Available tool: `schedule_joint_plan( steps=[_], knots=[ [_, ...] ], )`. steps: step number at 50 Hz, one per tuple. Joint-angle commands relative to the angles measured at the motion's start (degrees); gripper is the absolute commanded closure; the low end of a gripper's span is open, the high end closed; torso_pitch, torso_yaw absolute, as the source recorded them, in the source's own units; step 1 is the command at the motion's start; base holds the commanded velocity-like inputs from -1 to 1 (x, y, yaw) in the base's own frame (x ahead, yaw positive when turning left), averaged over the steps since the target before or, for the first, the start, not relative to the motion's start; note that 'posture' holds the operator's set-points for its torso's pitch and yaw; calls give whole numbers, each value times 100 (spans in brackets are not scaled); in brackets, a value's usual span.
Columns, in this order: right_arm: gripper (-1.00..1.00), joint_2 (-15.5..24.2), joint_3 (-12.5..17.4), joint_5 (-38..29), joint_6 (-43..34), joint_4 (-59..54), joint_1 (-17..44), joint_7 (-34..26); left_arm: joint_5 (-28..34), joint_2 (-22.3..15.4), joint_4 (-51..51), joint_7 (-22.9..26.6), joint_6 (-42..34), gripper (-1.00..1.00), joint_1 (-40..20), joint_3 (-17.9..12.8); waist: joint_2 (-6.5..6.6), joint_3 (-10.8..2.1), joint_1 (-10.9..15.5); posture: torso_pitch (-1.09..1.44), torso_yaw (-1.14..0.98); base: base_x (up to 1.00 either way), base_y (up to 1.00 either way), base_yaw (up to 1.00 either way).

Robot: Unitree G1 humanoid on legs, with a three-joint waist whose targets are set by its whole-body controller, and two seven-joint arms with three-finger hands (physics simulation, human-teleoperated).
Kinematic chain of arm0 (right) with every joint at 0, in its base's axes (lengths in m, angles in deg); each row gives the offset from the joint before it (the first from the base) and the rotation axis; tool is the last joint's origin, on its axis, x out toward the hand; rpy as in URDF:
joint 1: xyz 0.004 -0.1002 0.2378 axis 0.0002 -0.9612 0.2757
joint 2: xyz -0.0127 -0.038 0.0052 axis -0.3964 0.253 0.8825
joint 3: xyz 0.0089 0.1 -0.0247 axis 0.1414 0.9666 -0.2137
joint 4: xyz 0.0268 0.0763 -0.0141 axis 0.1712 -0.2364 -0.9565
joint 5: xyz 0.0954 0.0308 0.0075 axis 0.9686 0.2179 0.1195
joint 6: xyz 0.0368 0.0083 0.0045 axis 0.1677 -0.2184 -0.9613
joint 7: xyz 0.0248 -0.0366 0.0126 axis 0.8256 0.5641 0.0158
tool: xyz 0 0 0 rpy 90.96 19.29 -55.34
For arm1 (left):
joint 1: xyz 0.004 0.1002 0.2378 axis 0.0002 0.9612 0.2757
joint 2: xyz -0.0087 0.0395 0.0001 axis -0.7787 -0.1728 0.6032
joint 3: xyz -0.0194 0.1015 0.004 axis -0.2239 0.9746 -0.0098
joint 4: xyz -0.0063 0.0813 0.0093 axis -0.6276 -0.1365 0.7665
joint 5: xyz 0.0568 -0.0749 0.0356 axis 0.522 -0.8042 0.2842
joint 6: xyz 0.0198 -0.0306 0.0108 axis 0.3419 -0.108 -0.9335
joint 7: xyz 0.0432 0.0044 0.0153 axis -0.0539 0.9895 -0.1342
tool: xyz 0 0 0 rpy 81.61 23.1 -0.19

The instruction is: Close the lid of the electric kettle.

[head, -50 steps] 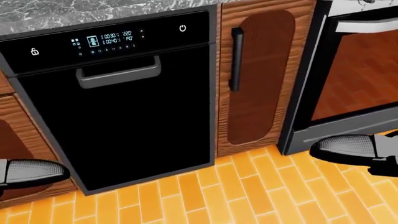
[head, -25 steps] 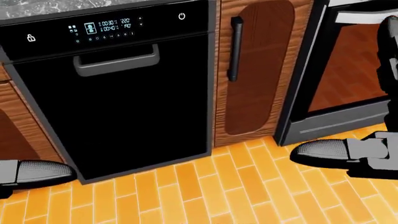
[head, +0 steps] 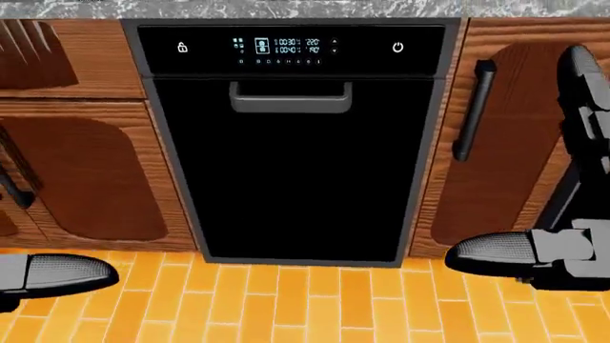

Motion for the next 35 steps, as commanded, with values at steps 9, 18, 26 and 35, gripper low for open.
schedule_joint_plan(
  steps=[9,18,26,35],
  knots=[
    [-100,-317,319,-303,-438,118,464,23,82,-69,-2,-62,23,-100,-209,-151,264,-2,-143,0,0,0,0,44],
    [-100,-201,379,151,-324,142,470,264,124,30,-2,8,-70,-100,-231,-171,470,-67,-240,0,0,0,0,0],
    [-100,-212,319,-69,-324,141,482,211,159,54,-2,8,-85,-100,-249,-124,401,-105,-182,0,0,0,0,0],
    [-100,-192,348,-33,-208,142,380,244,34,-65,-2,-13,6,-100,-126,-303,360,-121,-133,0,0,0,0,0]
  ],
)
